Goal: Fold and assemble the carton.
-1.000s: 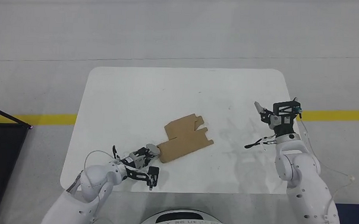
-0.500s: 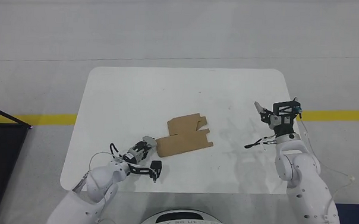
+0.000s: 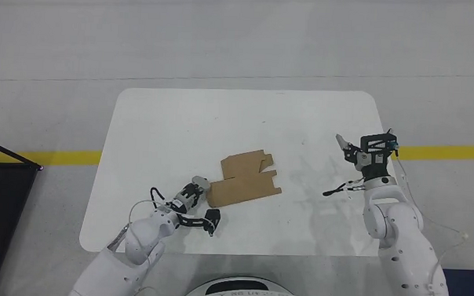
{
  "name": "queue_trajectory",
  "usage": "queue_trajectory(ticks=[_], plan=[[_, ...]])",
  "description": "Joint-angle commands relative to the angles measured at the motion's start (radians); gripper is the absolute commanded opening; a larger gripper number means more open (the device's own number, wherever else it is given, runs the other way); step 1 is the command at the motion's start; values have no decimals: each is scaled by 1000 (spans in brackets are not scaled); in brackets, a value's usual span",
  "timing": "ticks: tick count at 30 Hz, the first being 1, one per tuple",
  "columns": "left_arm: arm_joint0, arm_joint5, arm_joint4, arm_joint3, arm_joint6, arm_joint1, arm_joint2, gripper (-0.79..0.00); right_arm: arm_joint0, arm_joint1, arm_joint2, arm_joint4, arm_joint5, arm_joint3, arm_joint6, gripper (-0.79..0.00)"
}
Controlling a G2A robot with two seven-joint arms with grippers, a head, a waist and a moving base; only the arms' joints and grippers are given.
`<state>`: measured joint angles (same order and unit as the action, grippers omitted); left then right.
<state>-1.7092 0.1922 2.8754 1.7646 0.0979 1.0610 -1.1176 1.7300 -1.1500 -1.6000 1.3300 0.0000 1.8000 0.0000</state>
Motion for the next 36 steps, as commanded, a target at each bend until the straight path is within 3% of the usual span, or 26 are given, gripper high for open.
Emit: queue_trajectory(ticks=[1, 10, 11, 15, 23, 28, 34, 36], plan=[[12, 4, 6, -6, 7, 3, 20, -471, 0, 0, 0, 0, 0, 0, 0, 0], [54, 18, 23, -40, 50, 14, 92, -511, 0, 0, 0, 0, 0, 0, 0, 0], [56, 16, 21, -40, 58, 14, 95, -536, 0, 0, 0, 0, 0, 0, 0, 0], [60, 9, 13, -37, 66, 14, 96, -785, 0, 0, 0, 0, 0, 0, 0, 0], [45, -44, -245, 29, 87, 20, 30, -785, 0, 0, 0, 0, 0, 0, 0, 0], [50, 18, -491, 58, 84, 22, -46, -785, 0, 0, 0, 0, 0, 0, 0, 0], [108, 125, -801, 17, 102, 34, -88, -785, 0, 0, 0, 0, 0, 0, 0, 0], [110, 127, -815, 14, 102, 34, -92, -785, 0, 0, 0, 0, 0, 0, 0, 0]])
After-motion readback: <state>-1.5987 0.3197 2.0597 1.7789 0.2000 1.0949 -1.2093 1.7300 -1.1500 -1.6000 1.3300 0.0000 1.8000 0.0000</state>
